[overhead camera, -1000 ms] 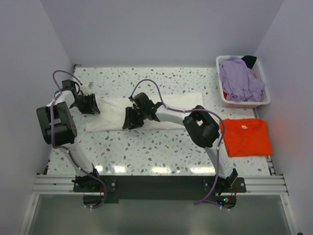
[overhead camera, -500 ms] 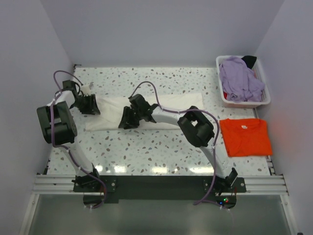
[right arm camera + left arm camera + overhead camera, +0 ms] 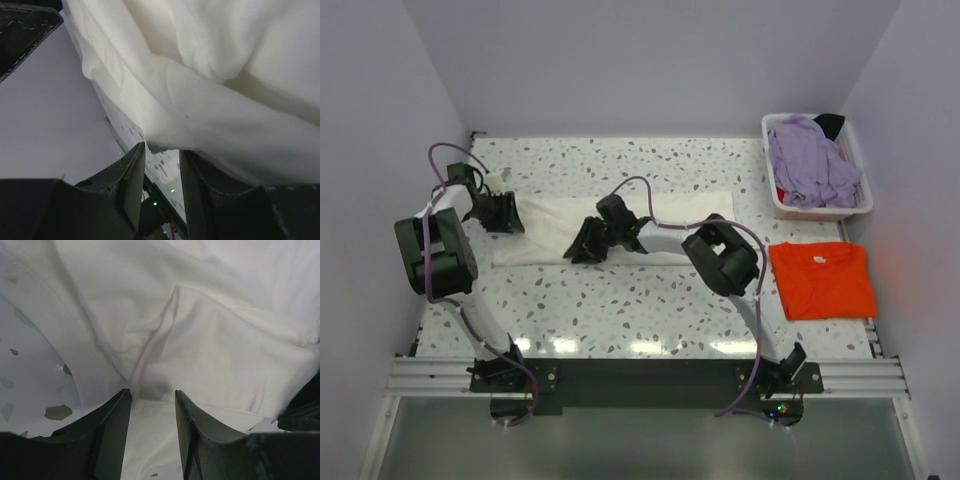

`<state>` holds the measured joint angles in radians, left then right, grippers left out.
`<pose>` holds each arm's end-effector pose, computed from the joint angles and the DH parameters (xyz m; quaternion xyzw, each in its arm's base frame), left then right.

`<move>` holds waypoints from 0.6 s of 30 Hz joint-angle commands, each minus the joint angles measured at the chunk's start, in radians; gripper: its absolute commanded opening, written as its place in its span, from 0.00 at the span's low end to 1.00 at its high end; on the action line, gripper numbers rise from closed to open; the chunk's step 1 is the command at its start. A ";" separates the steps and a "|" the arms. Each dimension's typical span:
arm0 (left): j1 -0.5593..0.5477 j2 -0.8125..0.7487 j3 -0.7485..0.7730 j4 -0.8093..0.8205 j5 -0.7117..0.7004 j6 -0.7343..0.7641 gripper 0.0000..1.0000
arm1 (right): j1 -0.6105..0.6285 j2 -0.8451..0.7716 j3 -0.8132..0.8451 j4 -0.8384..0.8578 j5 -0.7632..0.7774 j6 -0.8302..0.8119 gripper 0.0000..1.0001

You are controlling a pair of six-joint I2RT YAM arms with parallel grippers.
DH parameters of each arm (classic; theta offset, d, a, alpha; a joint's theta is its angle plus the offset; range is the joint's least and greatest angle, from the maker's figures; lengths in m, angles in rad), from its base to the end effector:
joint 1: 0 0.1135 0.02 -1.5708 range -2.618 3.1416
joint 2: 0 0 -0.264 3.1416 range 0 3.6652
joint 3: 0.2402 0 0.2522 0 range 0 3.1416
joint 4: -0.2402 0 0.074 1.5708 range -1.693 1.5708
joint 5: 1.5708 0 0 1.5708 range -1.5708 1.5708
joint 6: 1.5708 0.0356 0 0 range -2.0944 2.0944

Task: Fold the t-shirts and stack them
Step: Fold the tshirt

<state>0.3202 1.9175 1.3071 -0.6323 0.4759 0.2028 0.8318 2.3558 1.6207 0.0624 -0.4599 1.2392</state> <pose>0.3647 0.1038 0.1705 -0.0178 0.9594 -0.1836 0.2134 0.3328 0.3886 0.1145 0.0805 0.8790 0.4683 0.0390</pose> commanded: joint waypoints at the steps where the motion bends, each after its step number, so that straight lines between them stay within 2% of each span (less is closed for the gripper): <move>1: 0.000 -0.049 0.004 0.006 0.012 0.021 0.46 | 0.000 0.014 -0.018 0.111 -0.026 0.124 0.37; 18: 0.000 -0.035 0.024 0.000 0.007 0.012 0.46 | -0.010 0.020 -0.004 0.191 -0.042 0.186 0.26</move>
<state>0.3202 1.9163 1.3071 -0.6361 0.4755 0.2024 0.8280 2.3833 1.6100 0.2005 -0.4870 1.3987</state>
